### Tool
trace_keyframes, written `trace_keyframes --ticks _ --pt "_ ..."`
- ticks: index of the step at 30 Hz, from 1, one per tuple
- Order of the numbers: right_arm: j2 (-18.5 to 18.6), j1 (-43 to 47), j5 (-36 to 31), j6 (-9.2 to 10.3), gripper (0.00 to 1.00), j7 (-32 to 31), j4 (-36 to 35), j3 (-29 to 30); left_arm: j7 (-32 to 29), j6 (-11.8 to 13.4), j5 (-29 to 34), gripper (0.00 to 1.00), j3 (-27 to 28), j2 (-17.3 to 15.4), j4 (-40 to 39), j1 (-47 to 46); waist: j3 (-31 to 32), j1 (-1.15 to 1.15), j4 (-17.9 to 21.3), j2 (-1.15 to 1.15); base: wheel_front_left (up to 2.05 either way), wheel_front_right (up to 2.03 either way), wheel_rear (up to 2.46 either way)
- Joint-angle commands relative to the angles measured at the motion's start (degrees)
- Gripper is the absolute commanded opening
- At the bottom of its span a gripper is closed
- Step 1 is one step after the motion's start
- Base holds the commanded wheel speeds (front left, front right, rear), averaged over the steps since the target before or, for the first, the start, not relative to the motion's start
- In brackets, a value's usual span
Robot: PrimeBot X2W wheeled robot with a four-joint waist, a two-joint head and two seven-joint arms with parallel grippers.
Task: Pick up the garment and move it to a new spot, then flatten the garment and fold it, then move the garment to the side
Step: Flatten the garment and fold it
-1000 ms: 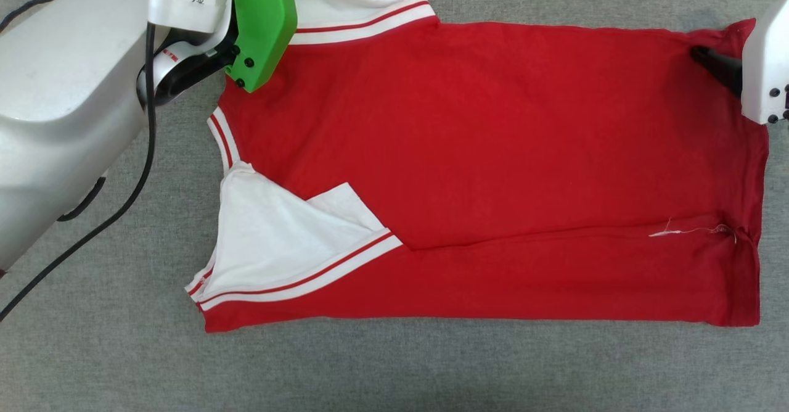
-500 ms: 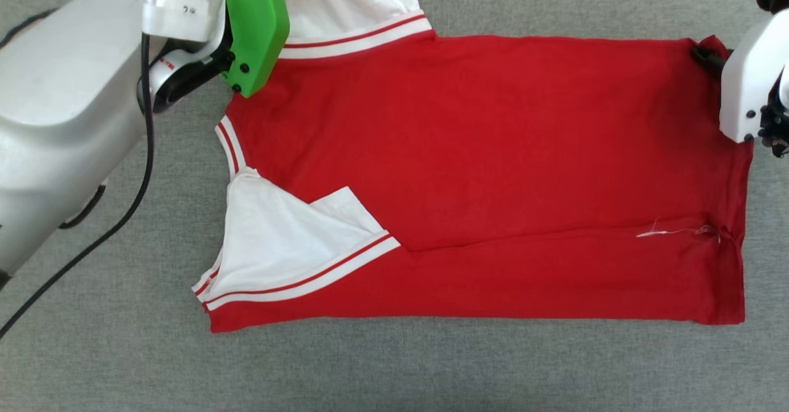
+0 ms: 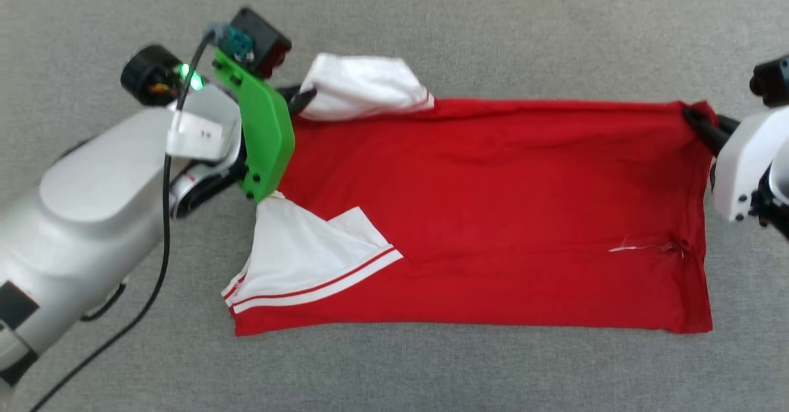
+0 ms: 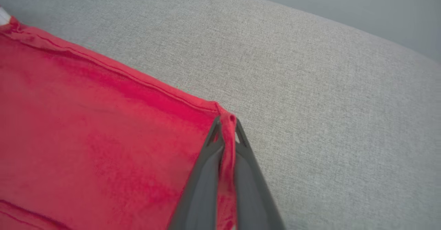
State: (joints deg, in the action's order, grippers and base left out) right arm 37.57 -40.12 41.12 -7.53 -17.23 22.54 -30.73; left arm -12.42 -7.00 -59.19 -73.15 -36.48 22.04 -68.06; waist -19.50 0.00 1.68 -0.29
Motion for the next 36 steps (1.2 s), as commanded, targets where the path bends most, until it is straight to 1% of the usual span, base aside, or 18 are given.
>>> trace_keyframes --ticks 1,6,11,18,23,29,30,31,33,36 --pt "0.56 2.02 0.27 0.04 0.00 0.68 -0.78 0.15 0.68 0.46 -0.37 0.00 0.00 -0.82 -0.54 2.14 3.76 0.00 -0.83 0.29 0.00 0.00 0.00" --pt "1.25 8.48 0.16 0.04 0.00 2.40 -3.89 1.02 2.08 2.27 -0.78 0.00 -0.05 -3.04 -3.80 8.15 6.47 0.00 -1.13 0.29 0.00 0.00 0.00" --pt "1.45 15.35 -0.32 0.04 0.00 3.61 -7.12 2.83 3.47 4.76 -1.45 0.00 -0.10 -5.32 -7.68 14.97 8.63 0.00 -1.34 0.29 0.00 0.00 0.00" --pt "0.59 25.46 -0.78 0.04 0.00 2.94 -11.16 6.64 5.13 7.38 -3.12 0.00 -0.14 -7.40 -11.04 24.32 9.66 0.00 -1.13 0.29 0.00 0.00 0.00" --pt "-1.52 30.09 -0.94 0.04 0.00 1.10 -11.62 8.24 5.34 7.97 -3.04 0.00 -0.16 -7.35 -10.42 29.32 8.72 0.00 -0.62 0.29 0.00 0.00 0.00" --pt "-4.07 31.30 -1.58 0.04 0.00 0.11 -9.56 8.01 6.95 7.99 -3.09 0.00 -0.02 -5.83 -7.61 31.93 7.98 0.00 -0.62 0.29 0.00 0.00 0.00" --pt "-4.34 31.34 -1.33 0.04 0.40 0.10 -9.55 8.22 8.00 8.14 -3.04 0.43 0.33 -5.61 -7.19 32.08 8.15 0.00 -0.71 0.29 0.00 0.00 0.00" --pt "-4.29 31.31 -1.46 0.04 1.00 0.36 -9.78 8.42 8.90 8.29 -2.79 1.00 0.57 -5.52 -6.92 32.10 8.42 0.00 -0.80 0.29 0.00 0.00 0.00" --pt "-4.04 31.37 -1.66 0.04 1.00 1.07 -10.65 9.17 11.02 9.03 -1.82 1.00 1.04 -5.66 -6.70 32.13 9.18 0.00 -0.93 0.29 0.00 0.00 0.00" --pt "-3.21 31.77 -2.27 0.04 1.00 2.03 -13.40 10.81 15.35 11.66 -0.26 1.00 2.39 -6.10 -7.38 32.53 10.48 0.00 -1.18 0.29 0.00 0.00 0.00"
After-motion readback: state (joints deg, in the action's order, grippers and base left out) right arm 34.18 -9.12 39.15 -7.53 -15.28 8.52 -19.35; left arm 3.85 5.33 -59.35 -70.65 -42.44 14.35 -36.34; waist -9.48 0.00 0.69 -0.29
